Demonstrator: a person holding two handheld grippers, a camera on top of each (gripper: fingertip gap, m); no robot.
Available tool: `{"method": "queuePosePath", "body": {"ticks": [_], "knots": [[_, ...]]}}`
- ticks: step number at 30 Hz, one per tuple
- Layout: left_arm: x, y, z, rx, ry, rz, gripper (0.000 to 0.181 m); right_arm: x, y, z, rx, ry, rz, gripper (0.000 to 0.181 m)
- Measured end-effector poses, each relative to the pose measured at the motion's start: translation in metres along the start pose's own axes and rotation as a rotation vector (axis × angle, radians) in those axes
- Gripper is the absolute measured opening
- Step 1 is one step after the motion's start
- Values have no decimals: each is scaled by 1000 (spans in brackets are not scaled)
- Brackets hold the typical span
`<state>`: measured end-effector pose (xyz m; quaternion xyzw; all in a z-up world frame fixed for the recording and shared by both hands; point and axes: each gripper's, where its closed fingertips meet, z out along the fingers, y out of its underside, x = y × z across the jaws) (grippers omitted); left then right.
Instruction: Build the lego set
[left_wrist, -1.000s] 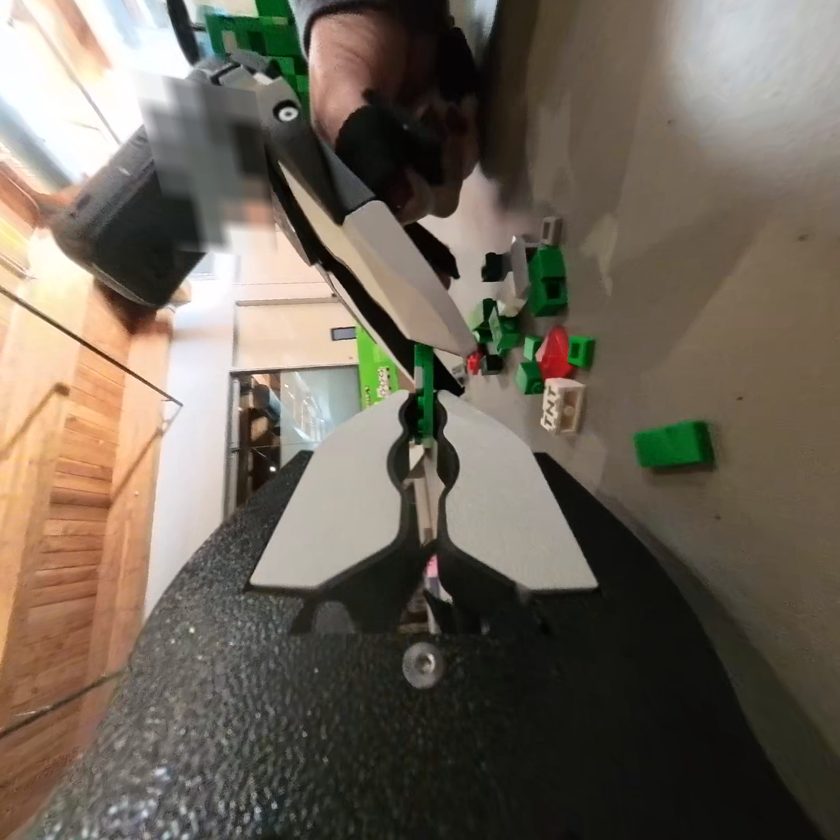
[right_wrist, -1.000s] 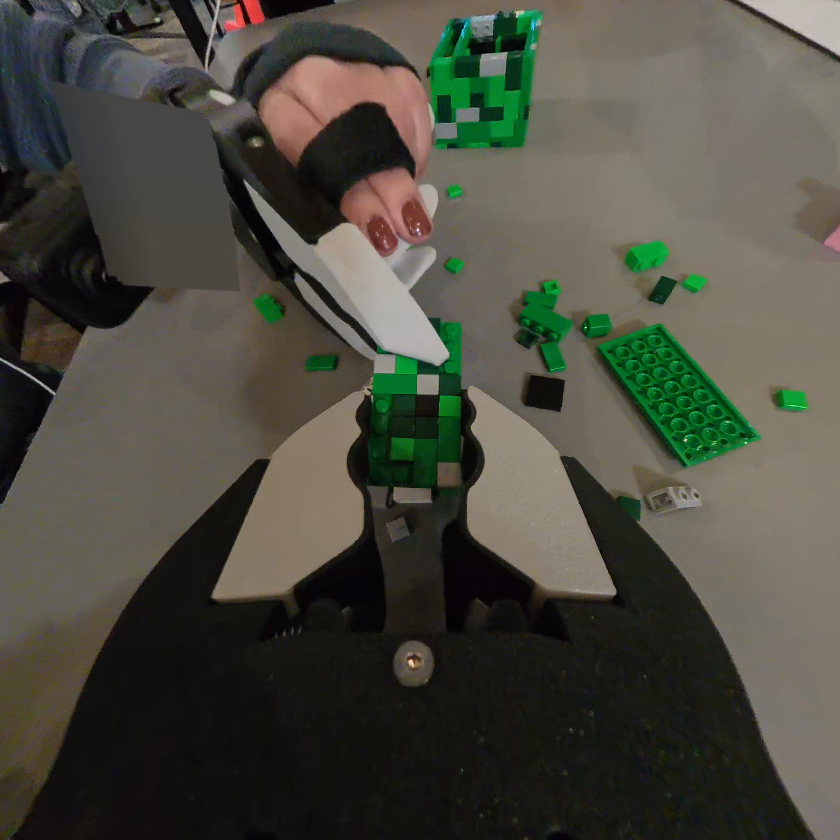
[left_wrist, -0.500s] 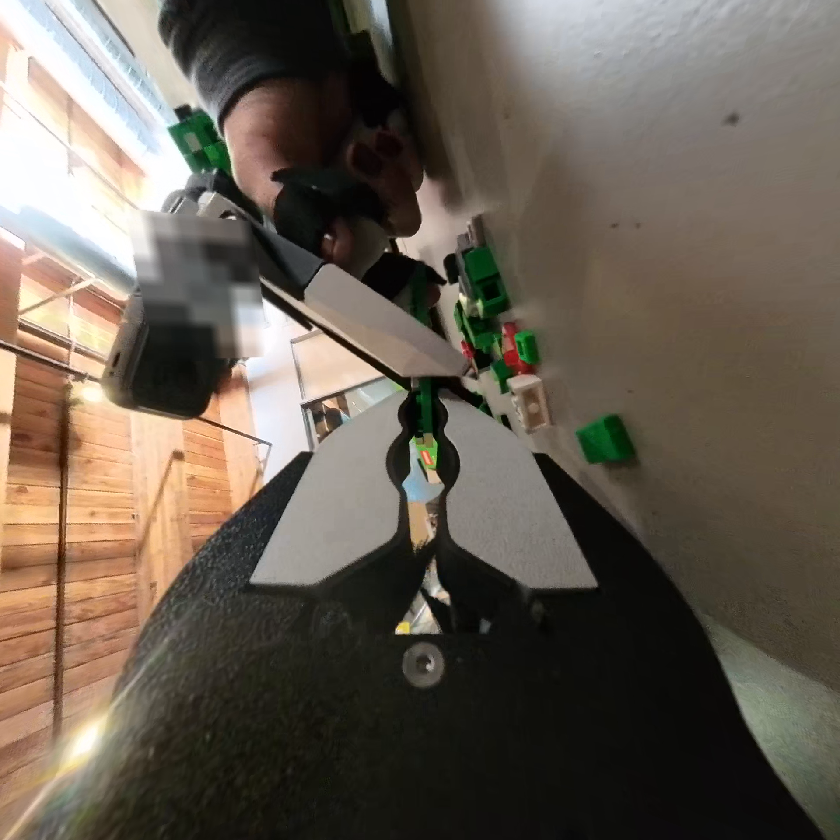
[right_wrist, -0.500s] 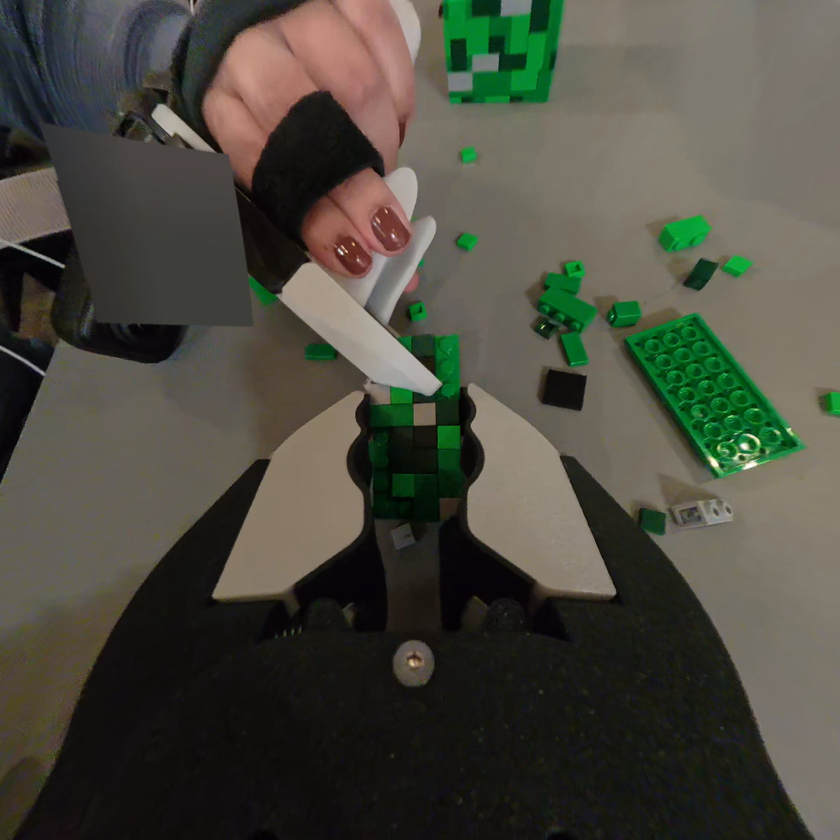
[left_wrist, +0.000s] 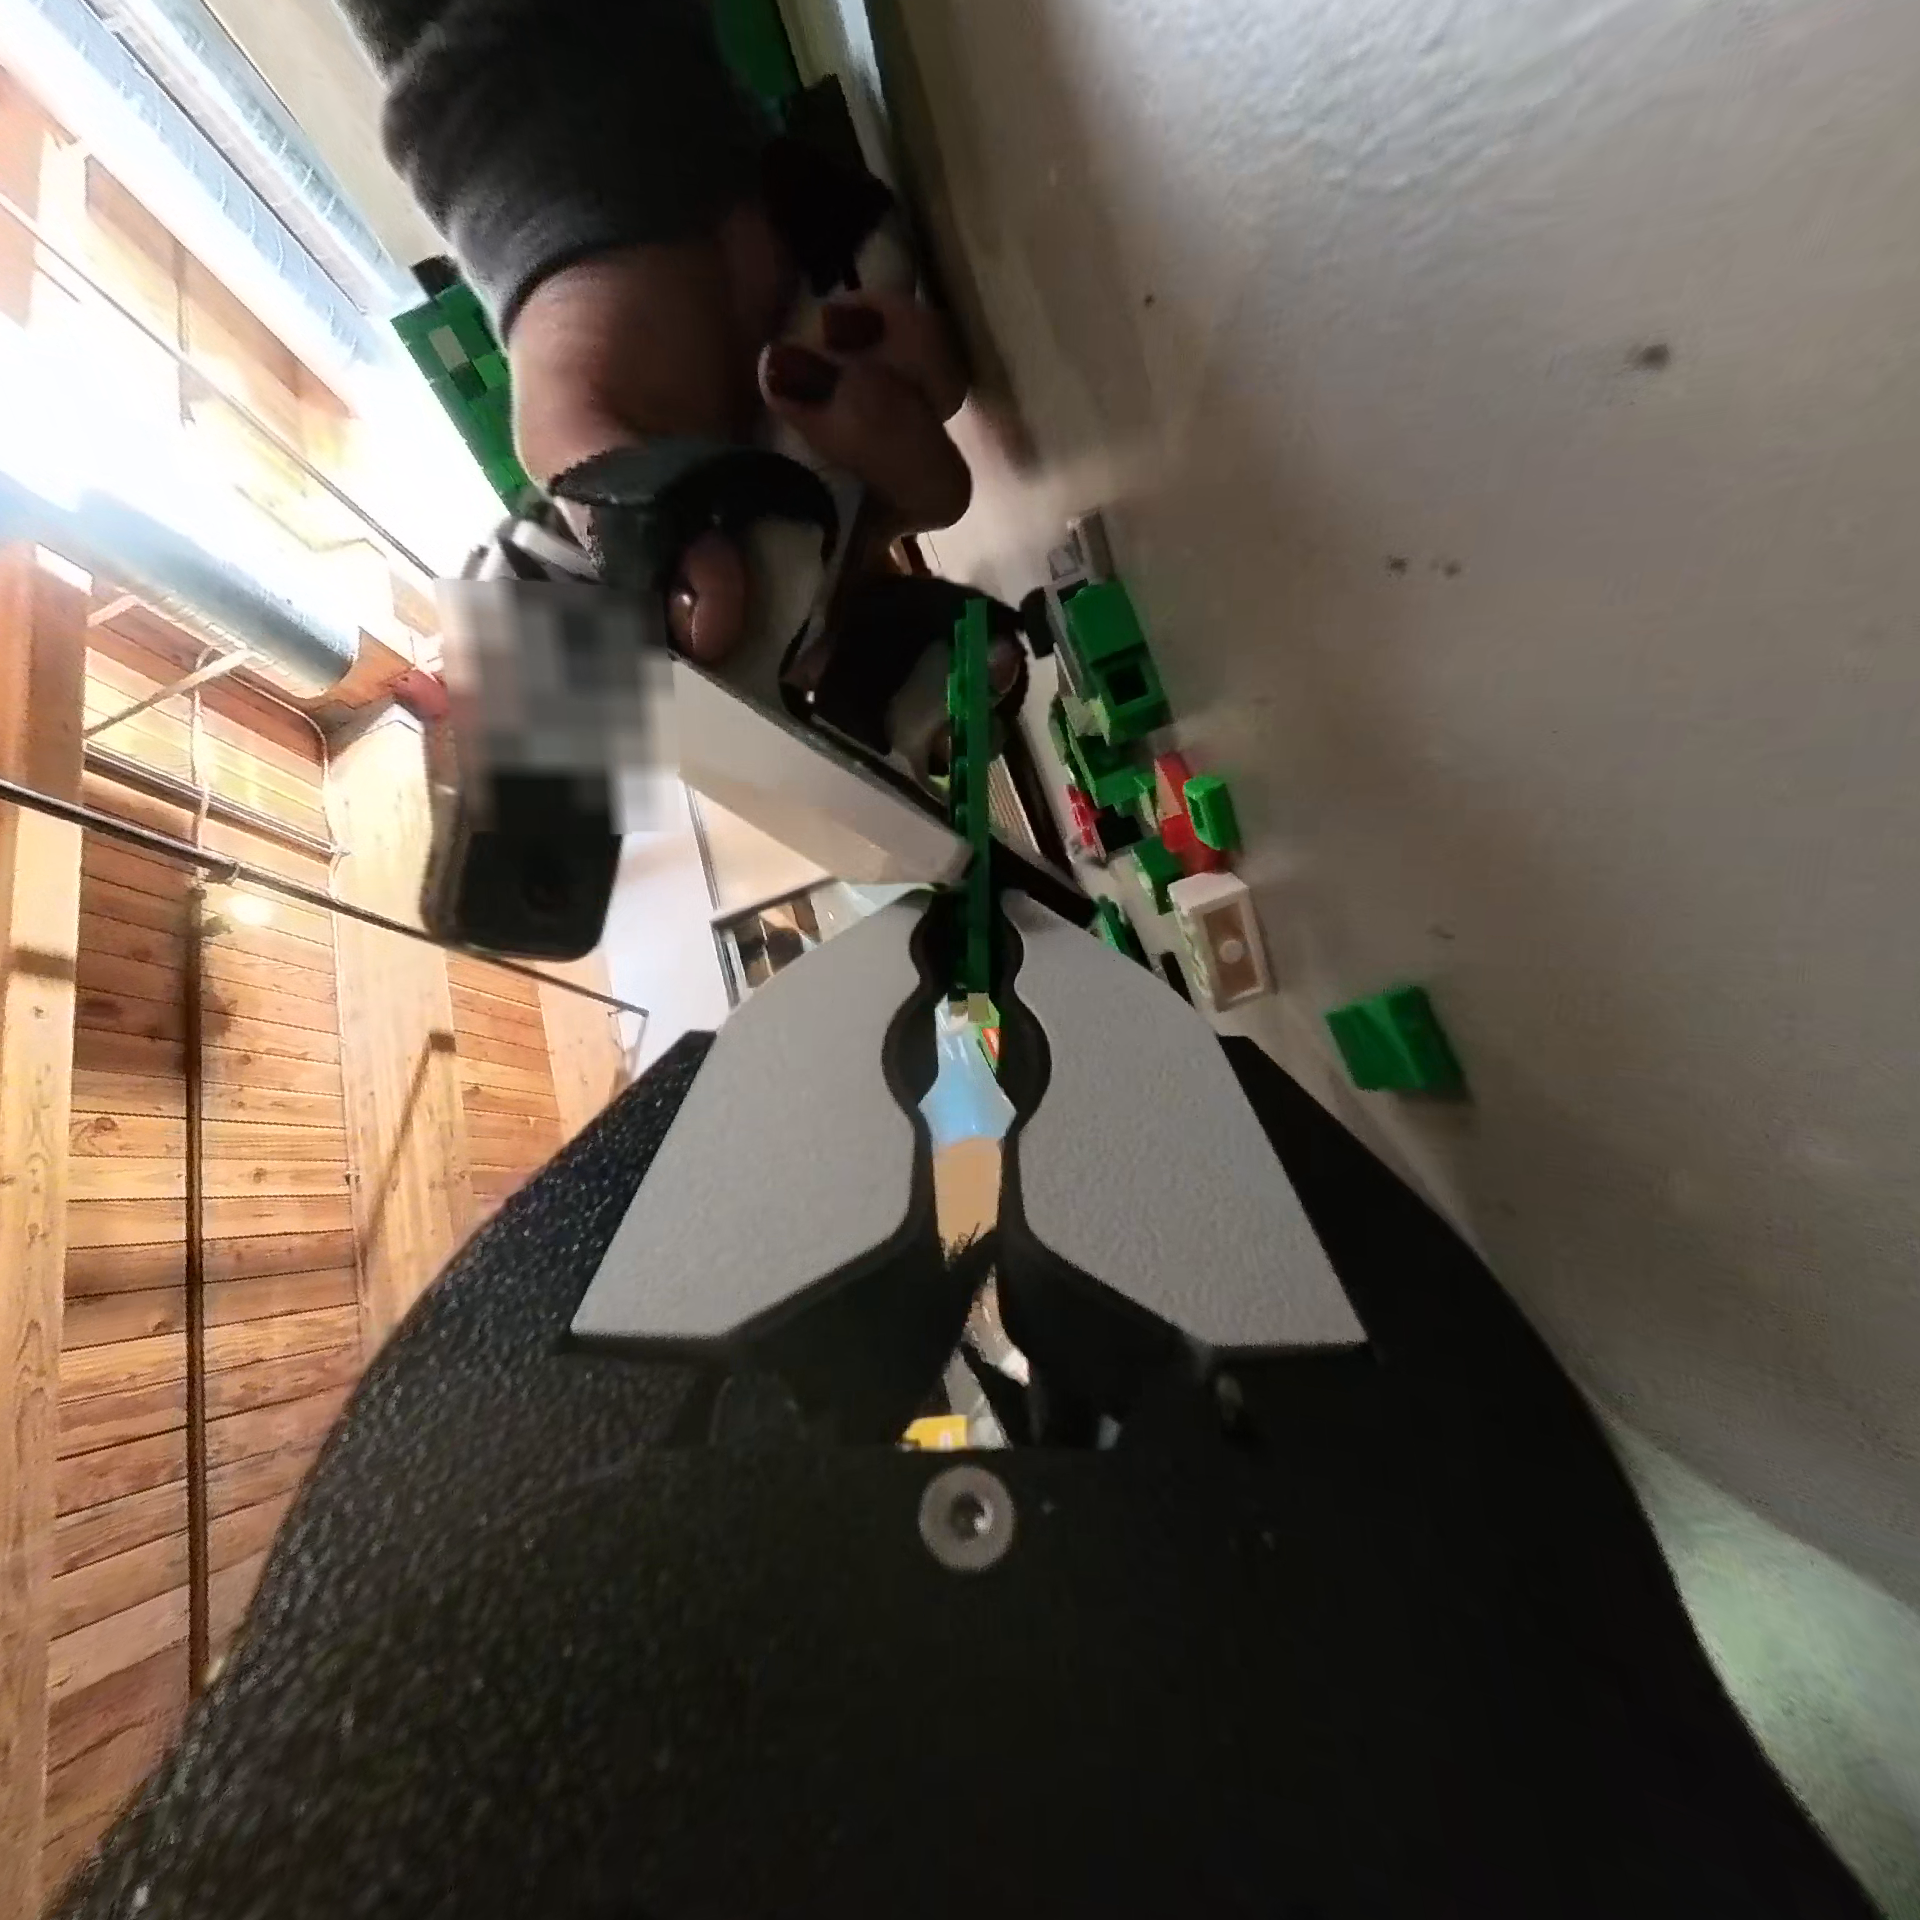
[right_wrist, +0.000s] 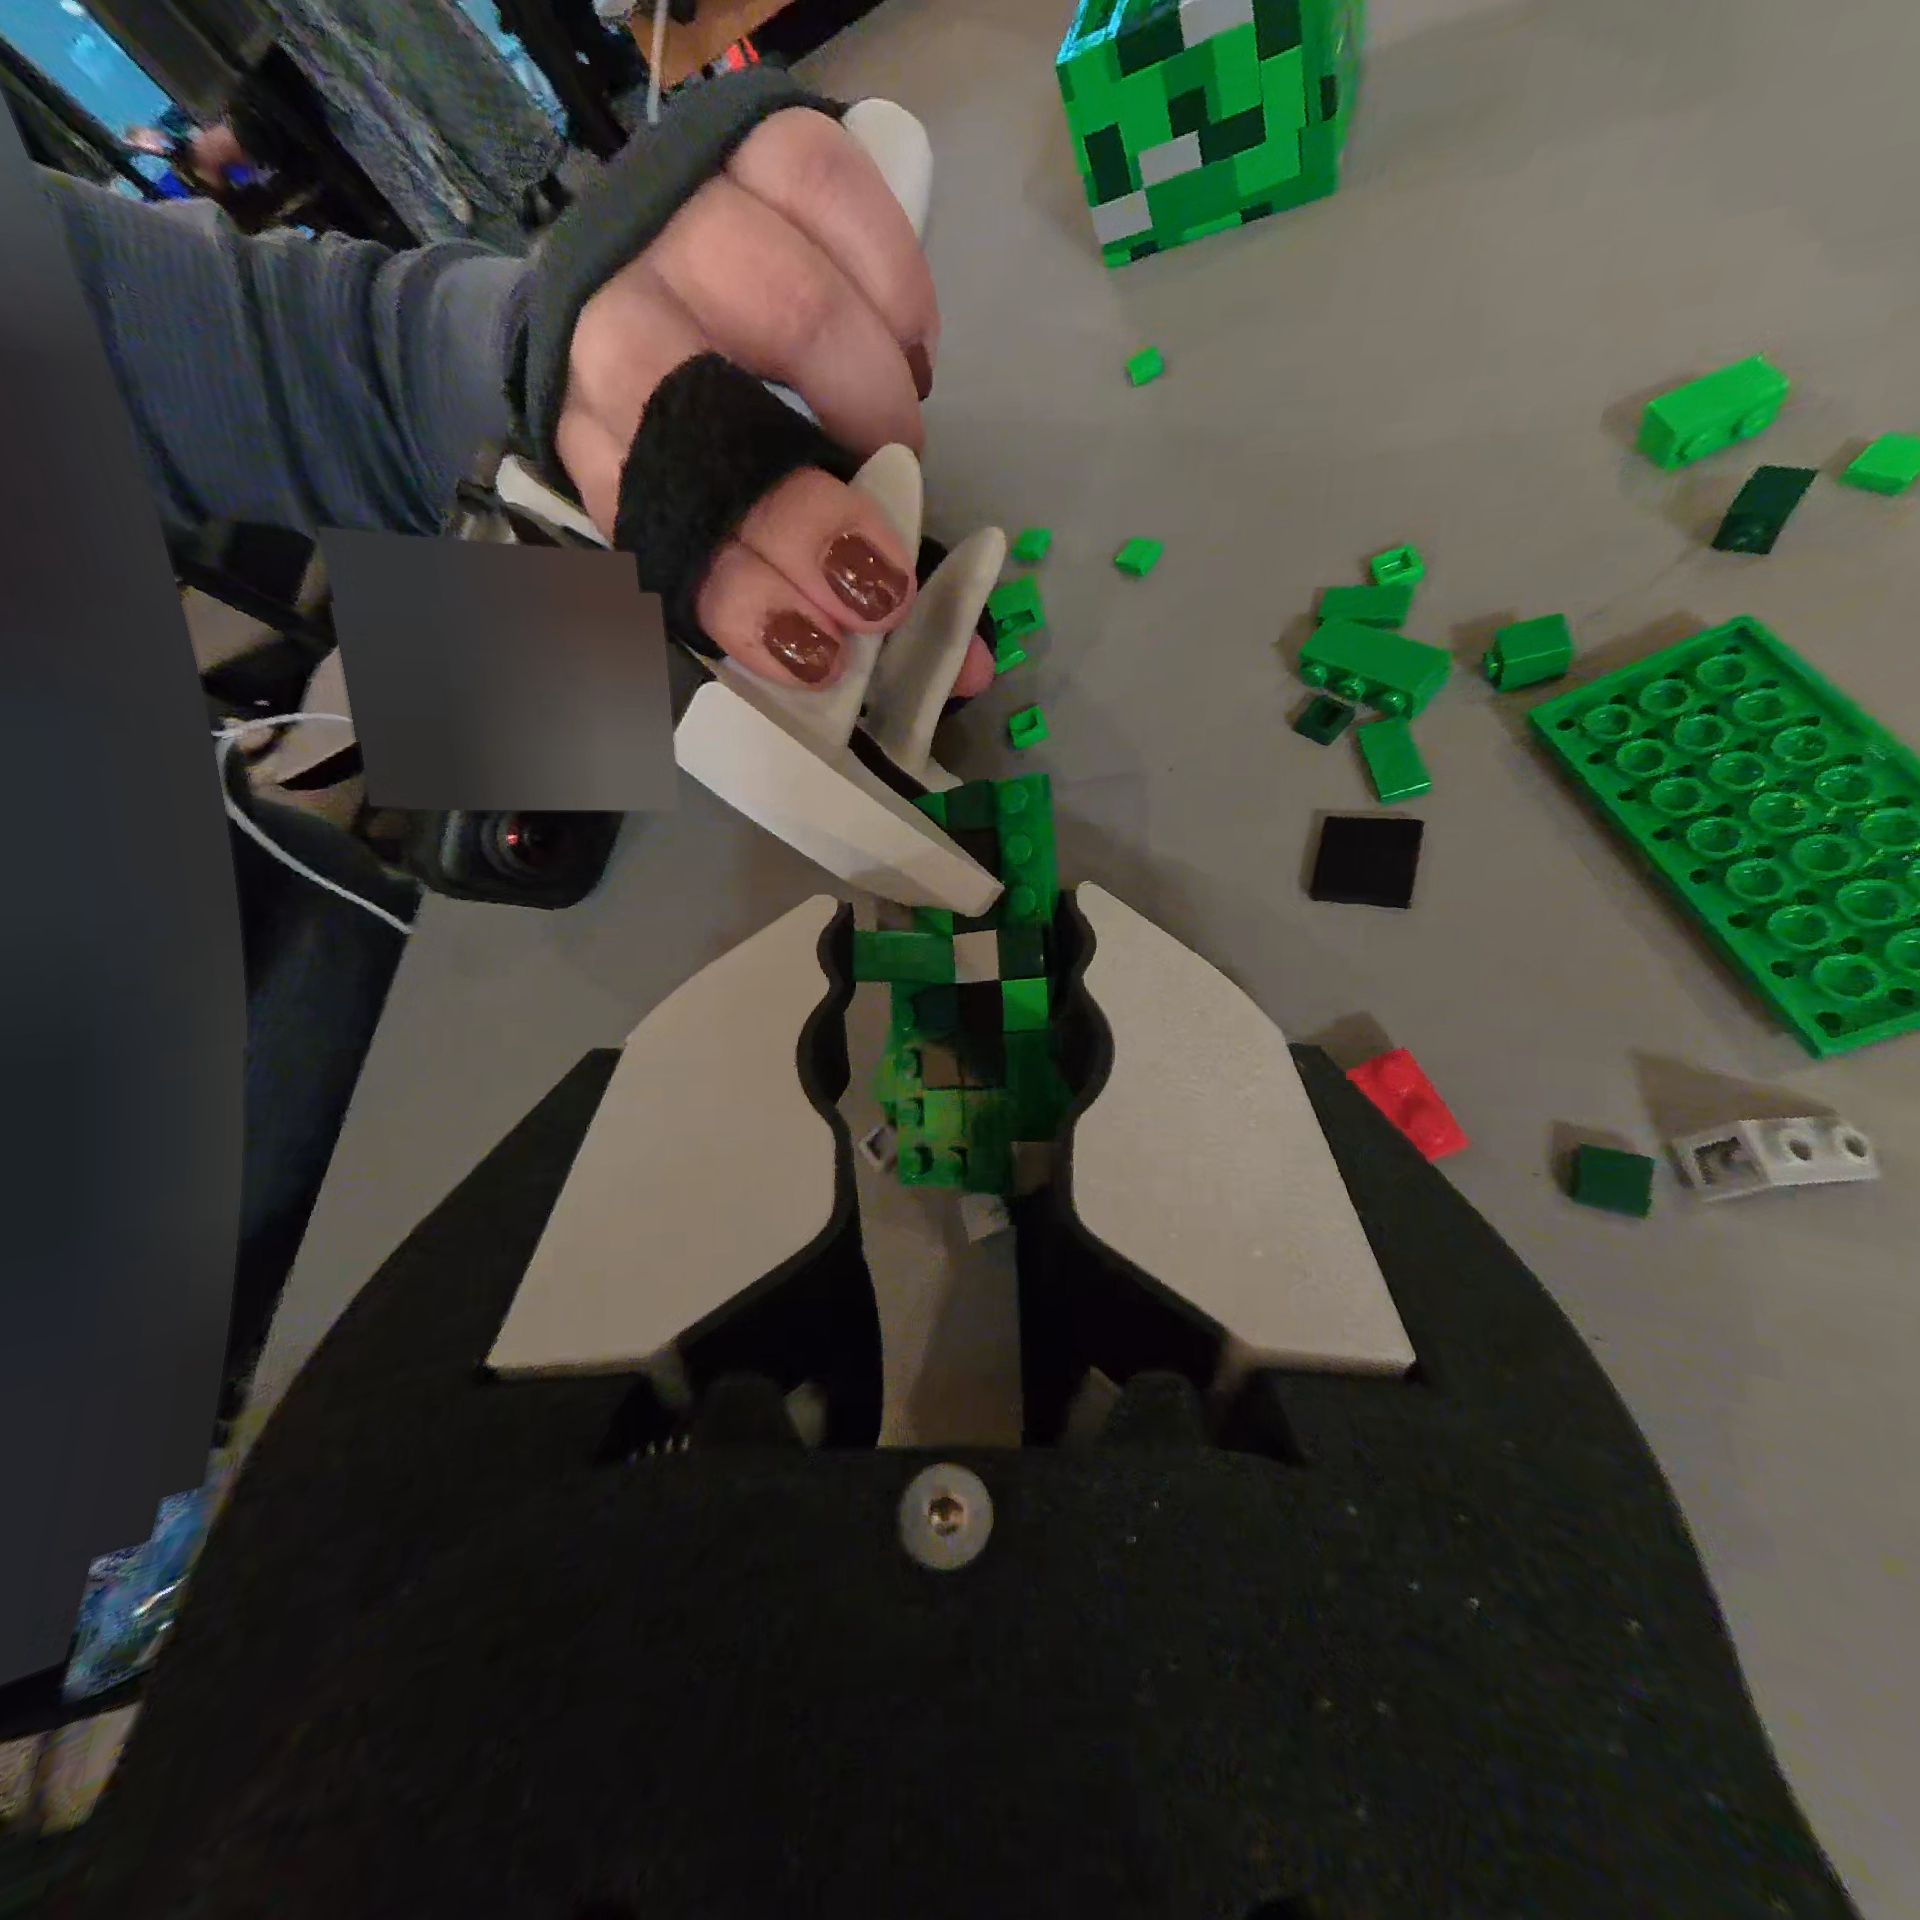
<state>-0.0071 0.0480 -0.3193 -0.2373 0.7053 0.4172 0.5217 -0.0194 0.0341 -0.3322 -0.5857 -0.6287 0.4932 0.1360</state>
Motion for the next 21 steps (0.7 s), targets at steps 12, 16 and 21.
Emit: {"method": "queuePosePath", "body": {"ticks": [12,16,21], "knots": [[-2,4,5,-44,19,-105,5,15,0,6,-83,225,-138,40],[-2,-2,3,-17,-2,-11,6,10,7,8,-125,191,-158,37],[-5,-5,3,-8,-18,0,6,5,8,6,-121,144,-143,36]]}}
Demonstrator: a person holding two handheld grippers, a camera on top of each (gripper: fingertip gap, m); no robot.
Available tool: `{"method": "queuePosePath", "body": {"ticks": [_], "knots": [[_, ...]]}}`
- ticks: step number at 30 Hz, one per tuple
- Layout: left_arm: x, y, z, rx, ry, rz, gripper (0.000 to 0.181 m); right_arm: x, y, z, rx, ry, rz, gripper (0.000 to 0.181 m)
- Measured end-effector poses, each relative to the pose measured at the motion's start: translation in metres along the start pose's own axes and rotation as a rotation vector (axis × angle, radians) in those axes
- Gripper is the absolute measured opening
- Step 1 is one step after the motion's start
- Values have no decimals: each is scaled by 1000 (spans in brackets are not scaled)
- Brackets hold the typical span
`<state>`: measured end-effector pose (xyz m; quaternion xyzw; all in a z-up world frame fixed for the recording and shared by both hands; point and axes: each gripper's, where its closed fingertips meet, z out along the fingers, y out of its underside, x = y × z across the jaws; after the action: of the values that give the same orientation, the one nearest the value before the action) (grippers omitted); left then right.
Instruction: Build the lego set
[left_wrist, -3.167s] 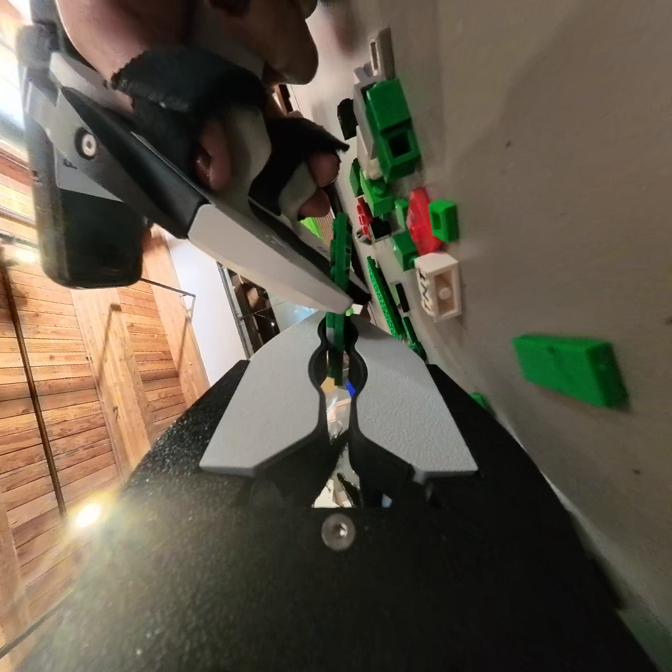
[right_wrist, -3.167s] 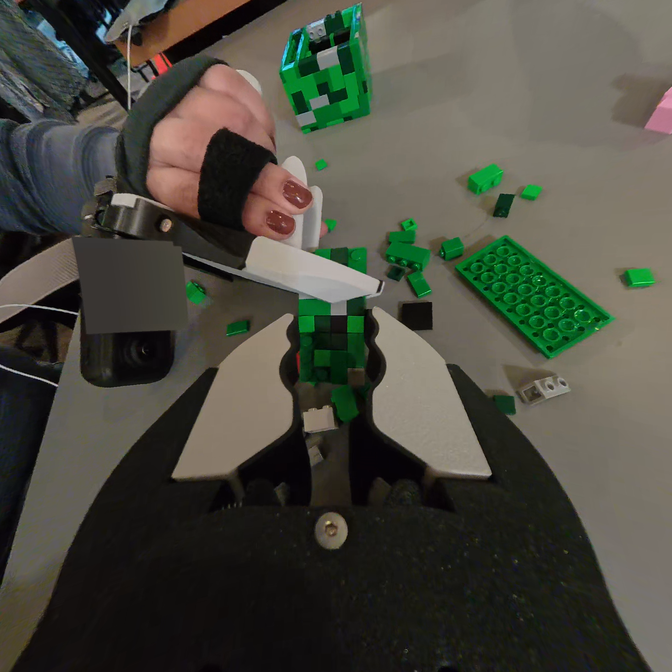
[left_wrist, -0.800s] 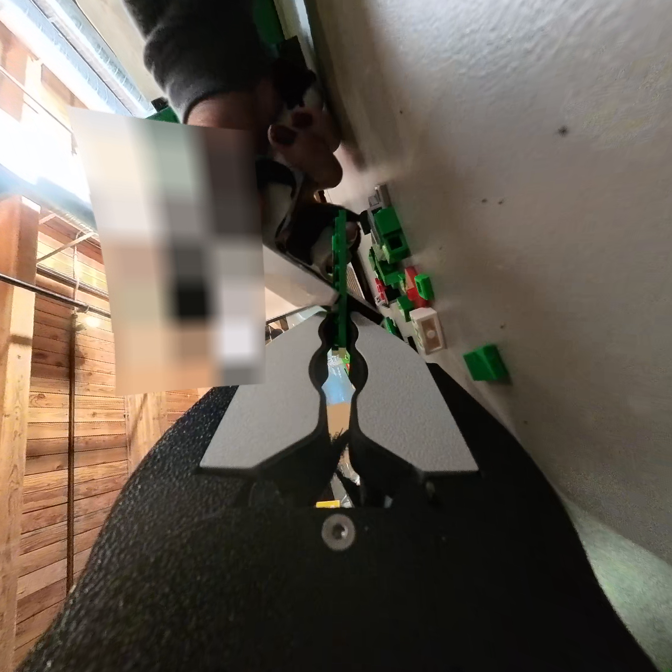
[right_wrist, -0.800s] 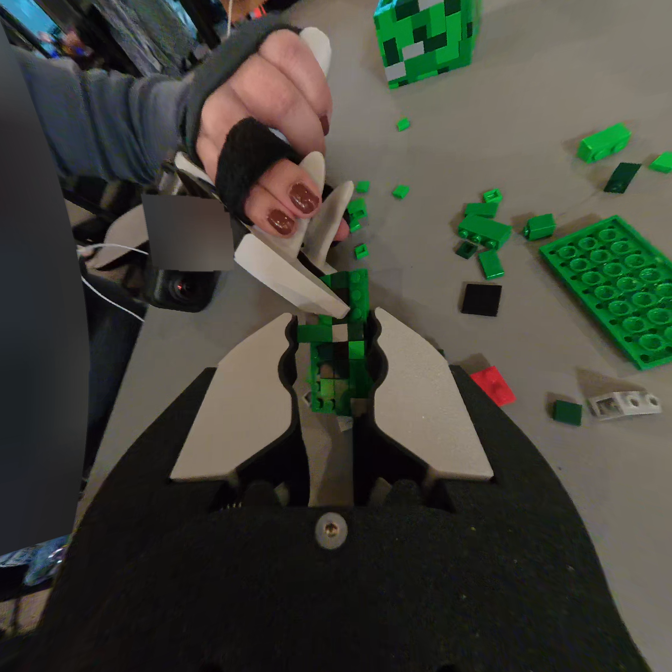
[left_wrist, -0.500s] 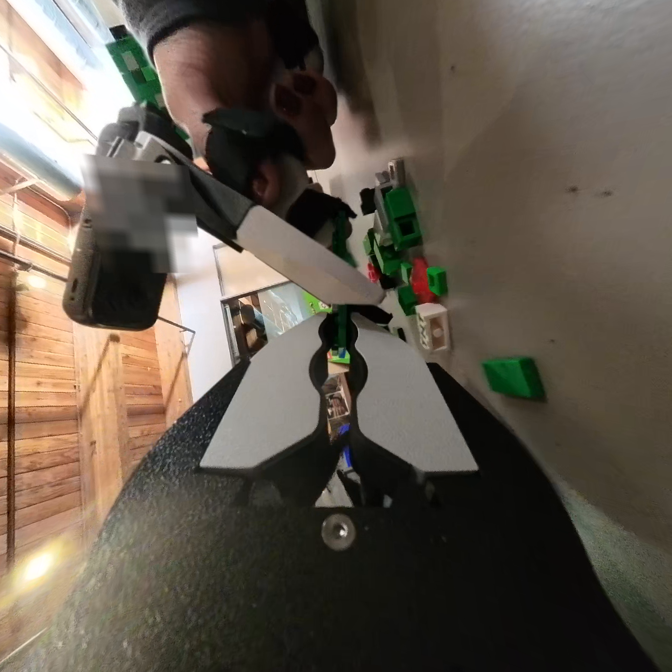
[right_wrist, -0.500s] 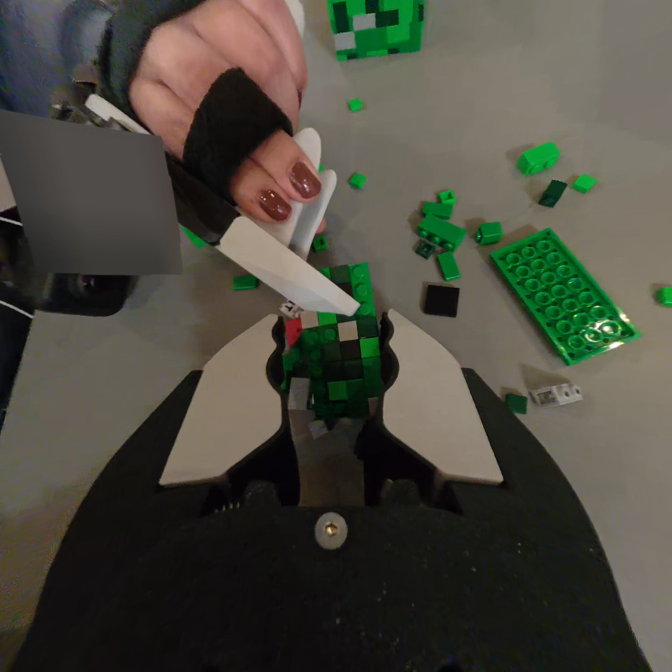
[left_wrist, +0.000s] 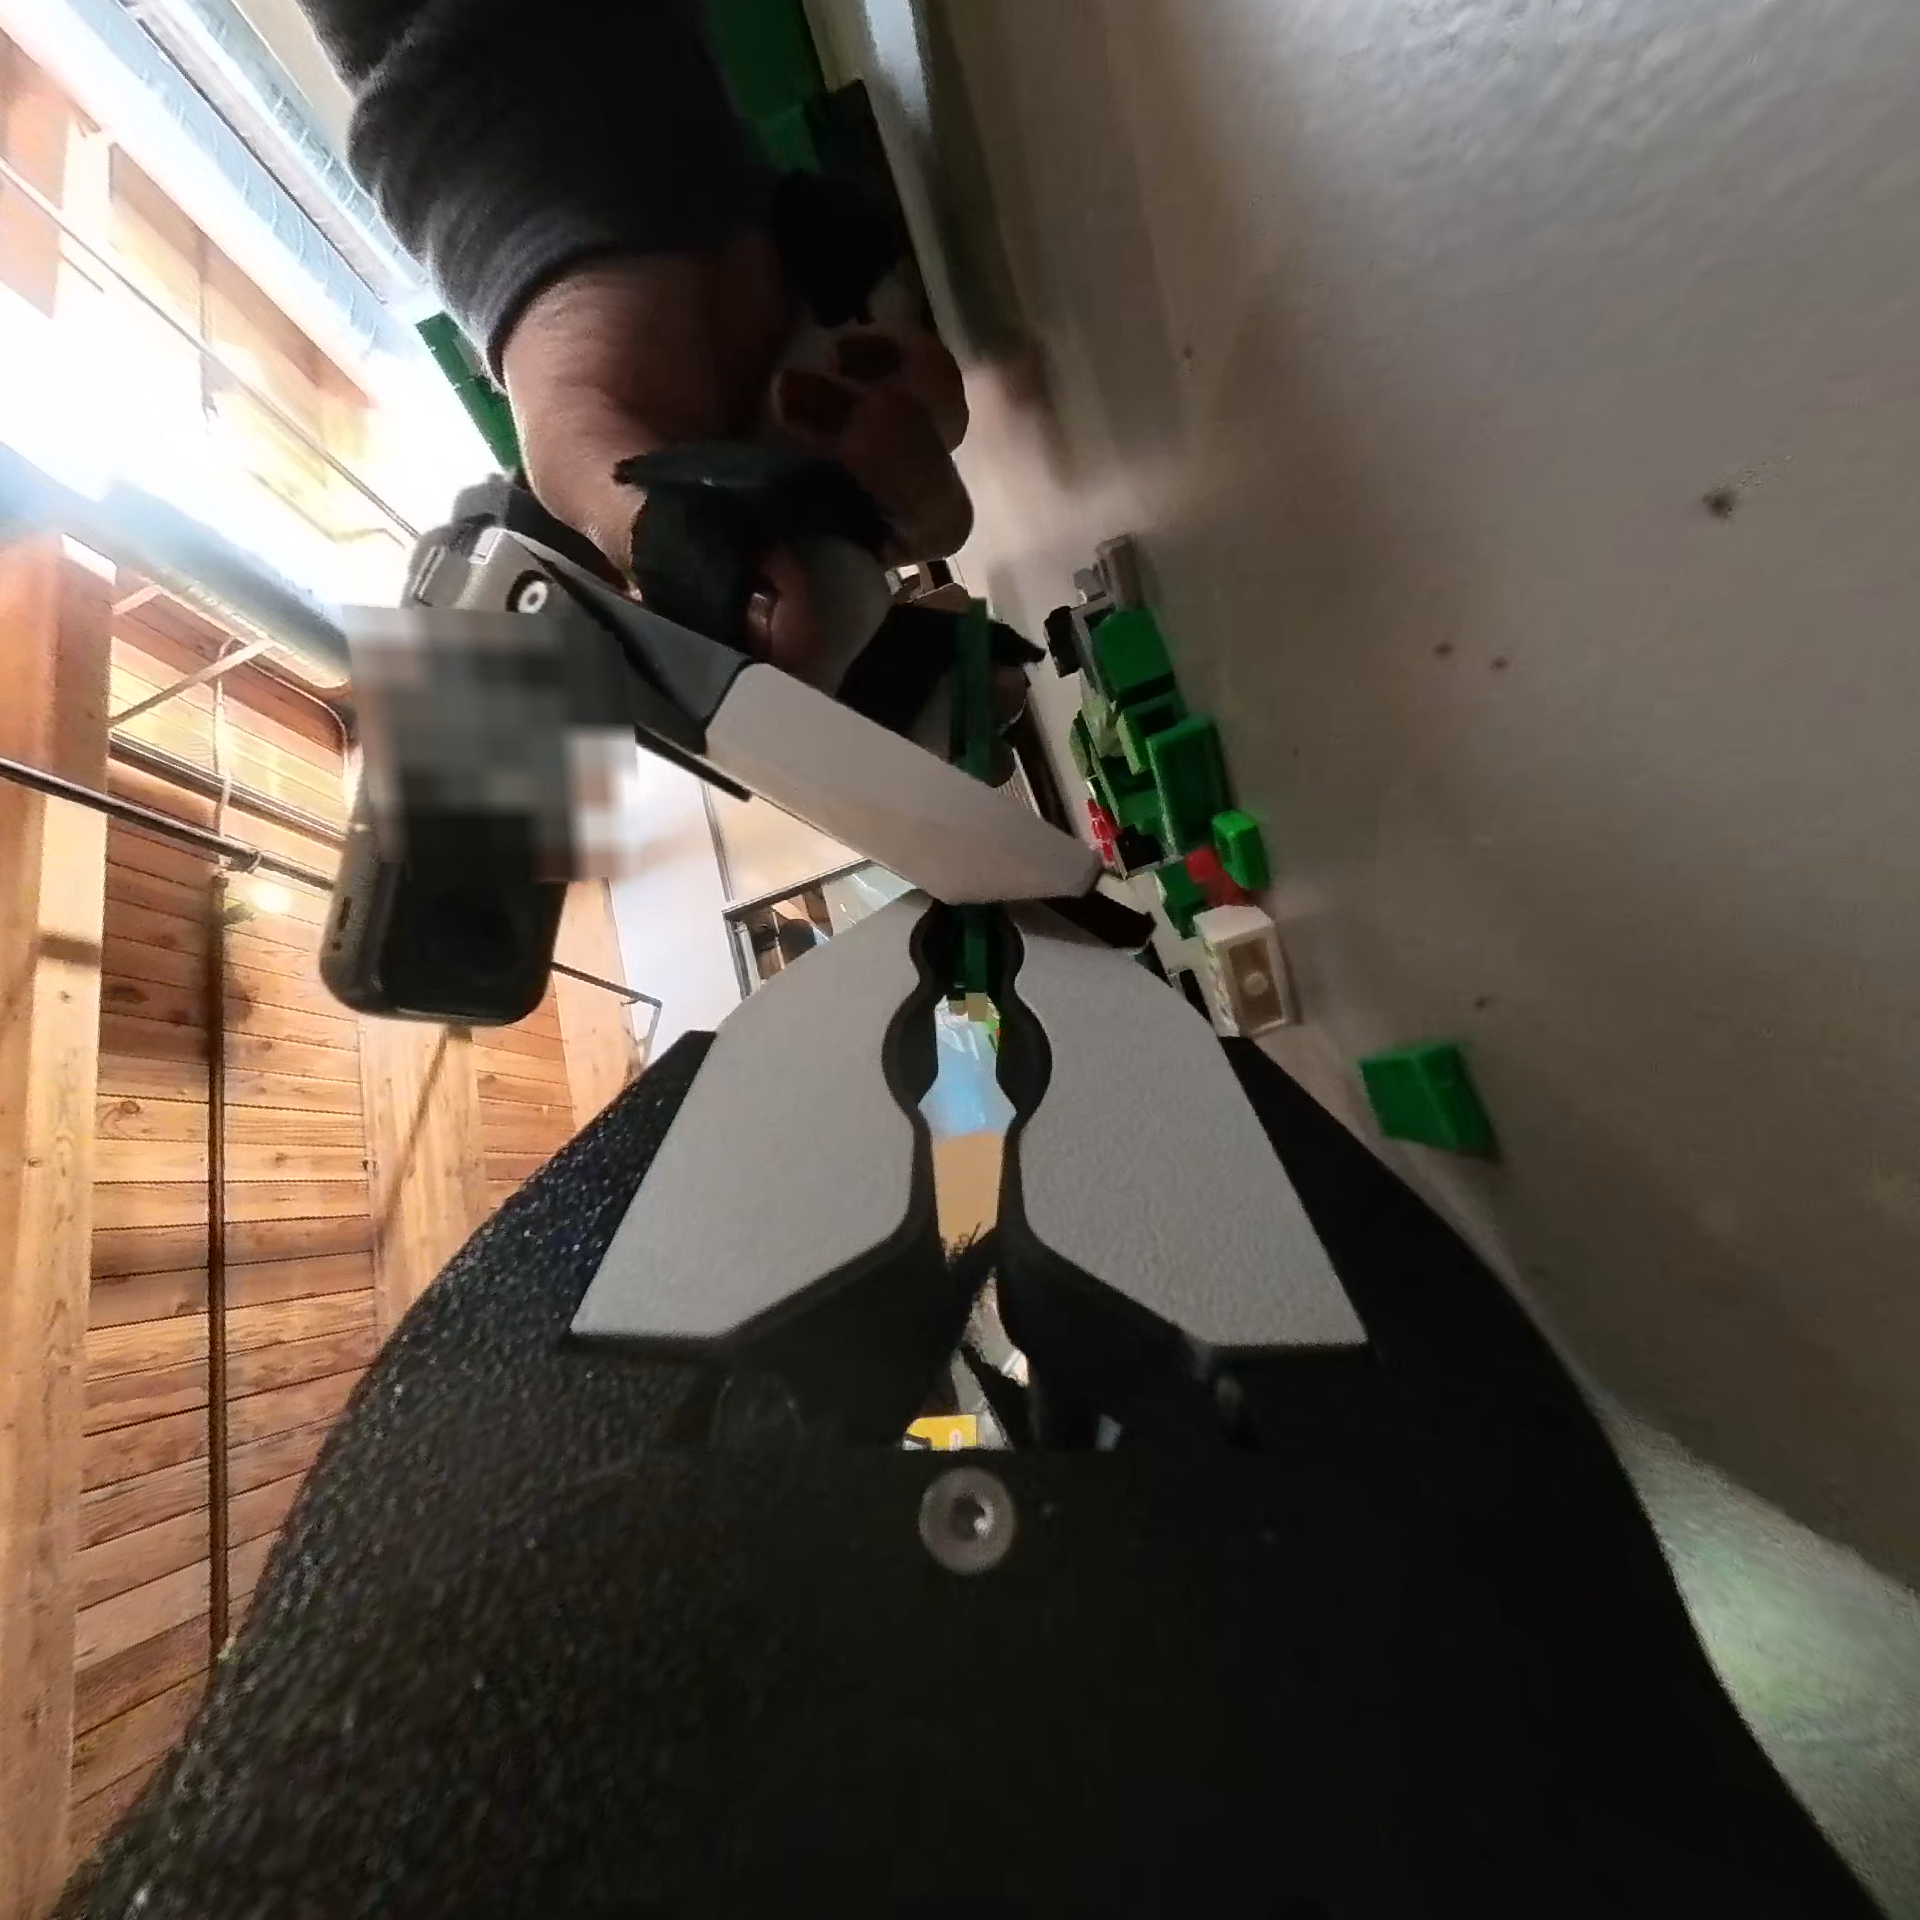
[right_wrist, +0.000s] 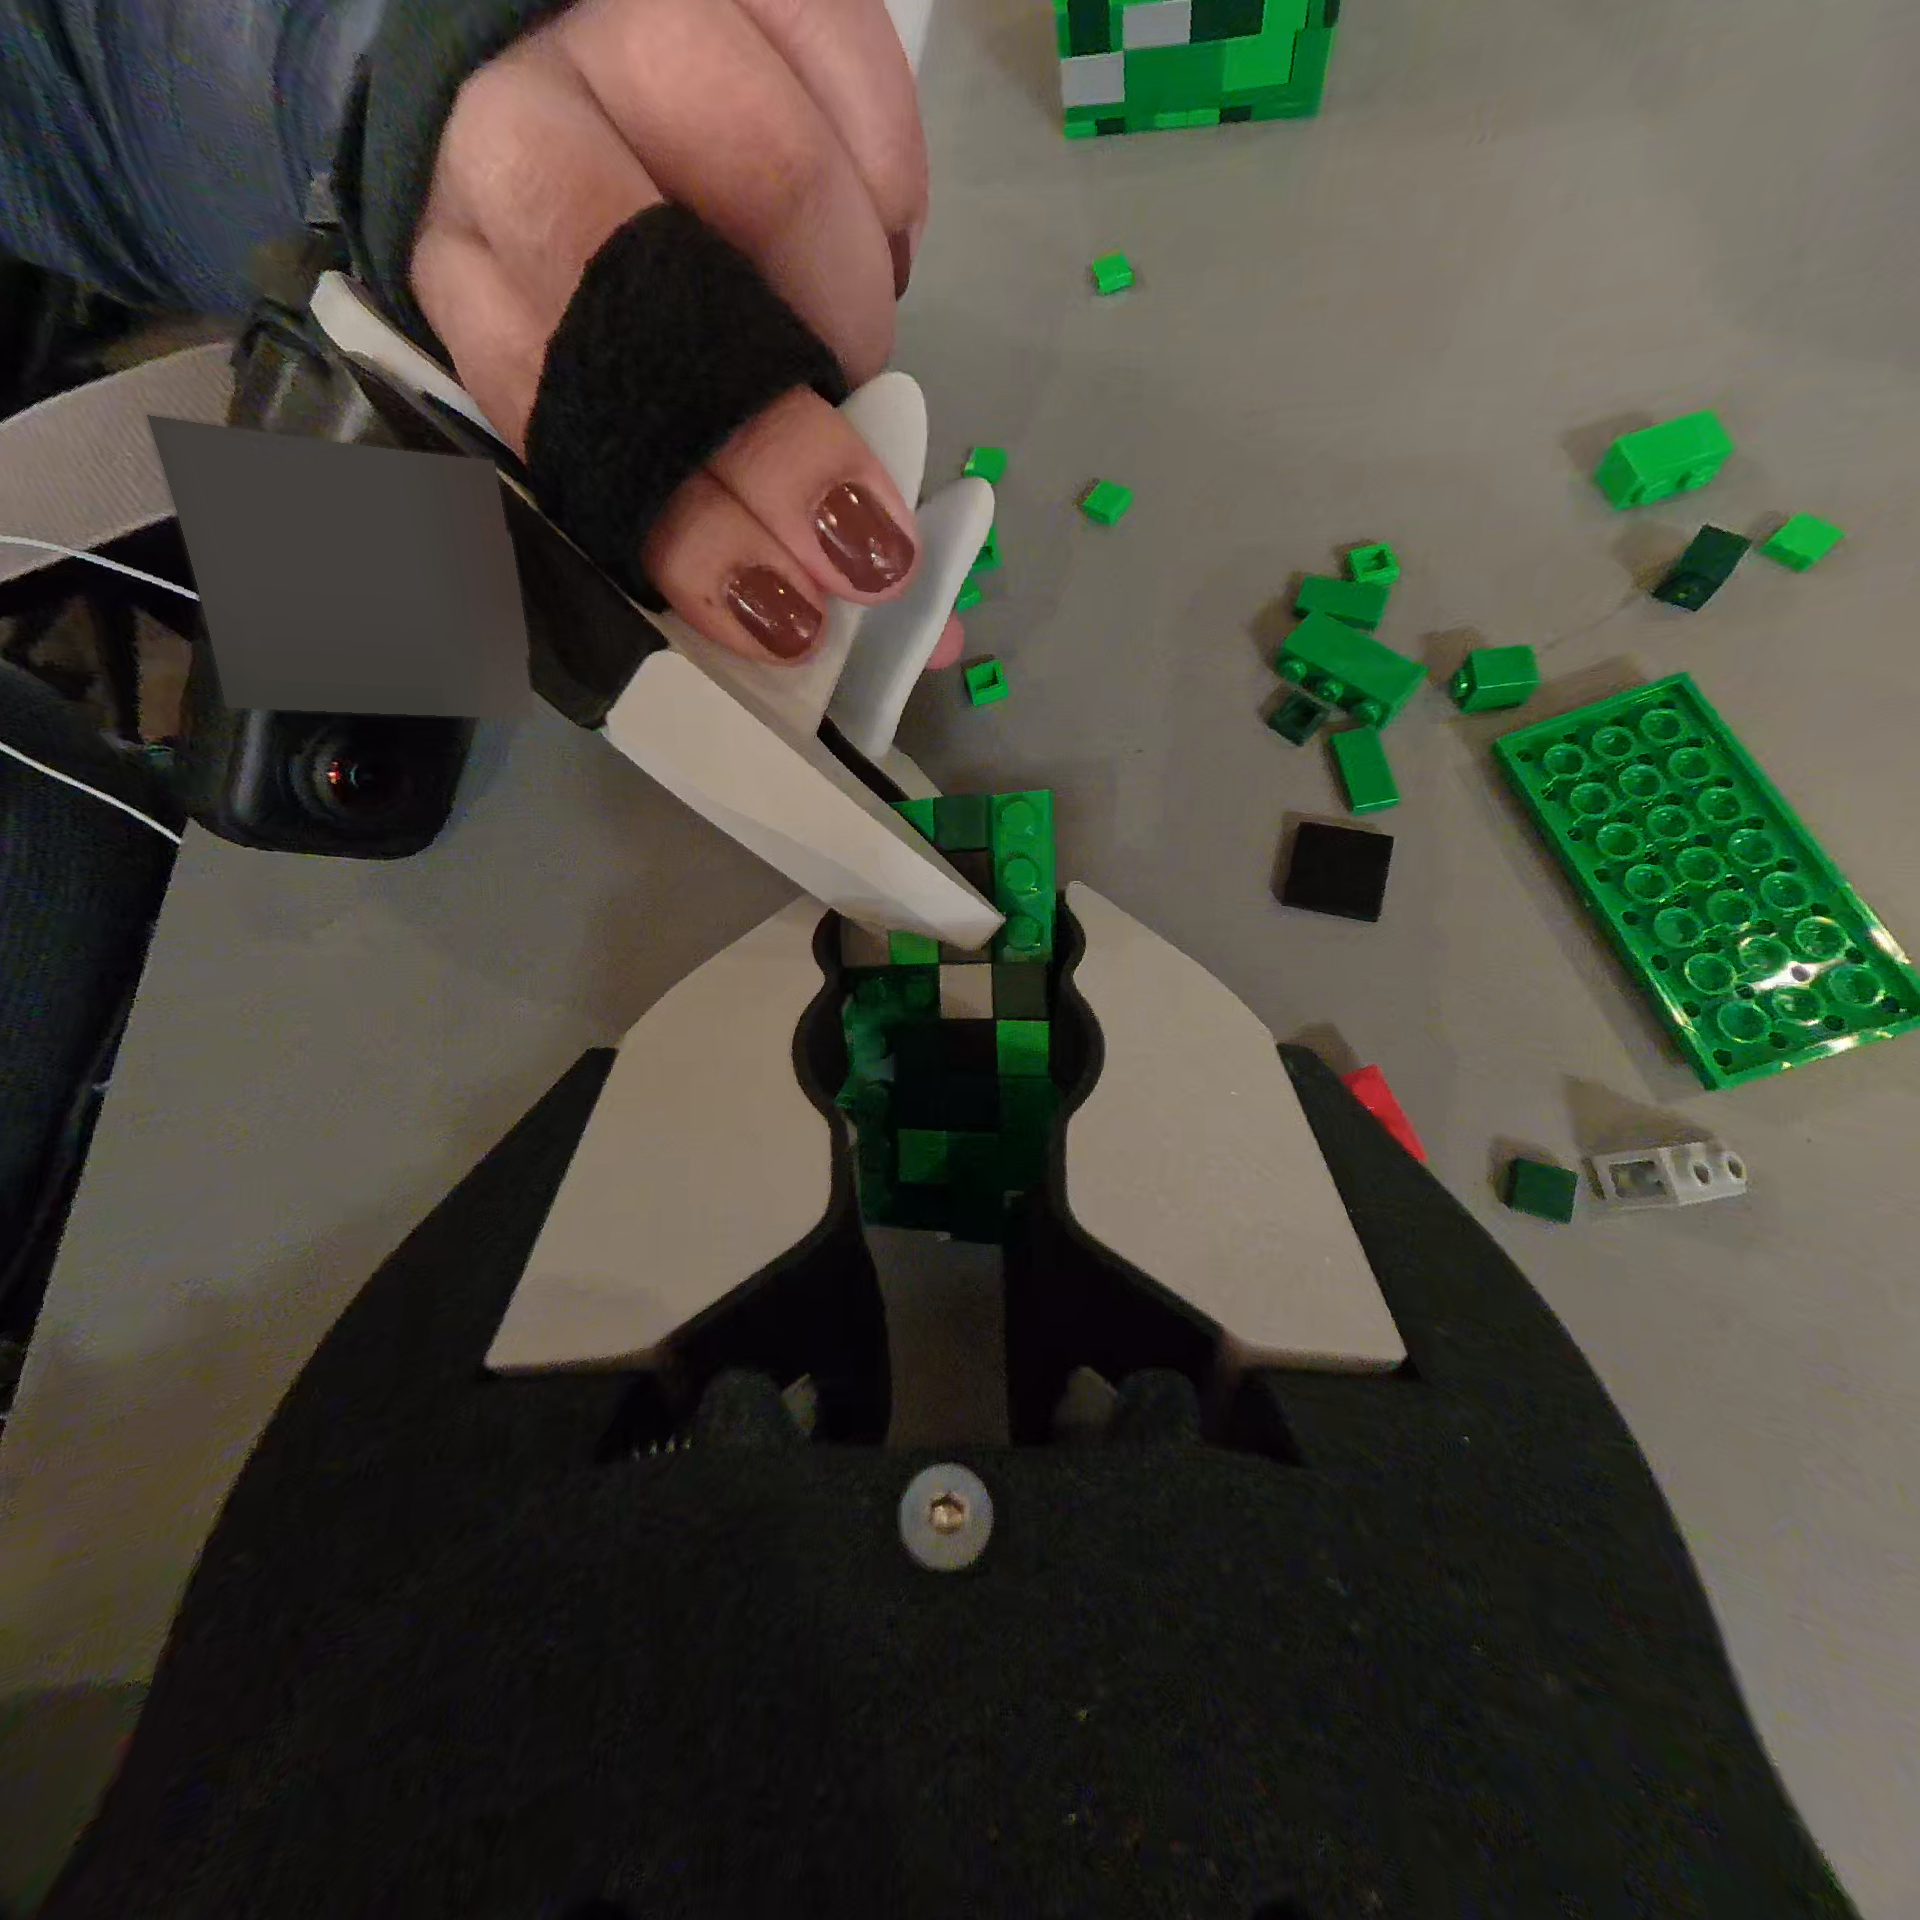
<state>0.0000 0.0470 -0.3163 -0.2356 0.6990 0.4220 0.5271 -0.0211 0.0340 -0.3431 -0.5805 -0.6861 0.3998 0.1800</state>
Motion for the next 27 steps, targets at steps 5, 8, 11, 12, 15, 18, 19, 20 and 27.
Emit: {"method": "queuePosePath", "body": {"ticks": [5,8,11,12,15,18,19,20,27], "knots": [[-4,-1,-1,2,-20,13,6,-8,-3,-5,43,-97,65,34],[-2,-1,0,4,-10,2,6,-7,-3,-3,37,-105,89,34],[-1,0,1,-2,-9,-11,6,-4,-3,-3,46,-83,76,34],[-1,1,2,-9,-10,-15,6,-2,-3,-3,40,-55,52,34],[-3,6,2,-31,-21,-24,6,2,-3,-5,23,47,-42,39],[-5,17,0,-59,-40,-17,6,6,-5,-16,39,117,-64,57],[-6,21,-1,-69,-47,-11,5,7,-6,-20,51,134,-58,64],[-7,24,-1,-81,-53,3,6,8,-6,-25,58,150,-52,69],[-13,29,-2,-108,-102,20,6,18,-11,-31,78,279,-118,62]]}}
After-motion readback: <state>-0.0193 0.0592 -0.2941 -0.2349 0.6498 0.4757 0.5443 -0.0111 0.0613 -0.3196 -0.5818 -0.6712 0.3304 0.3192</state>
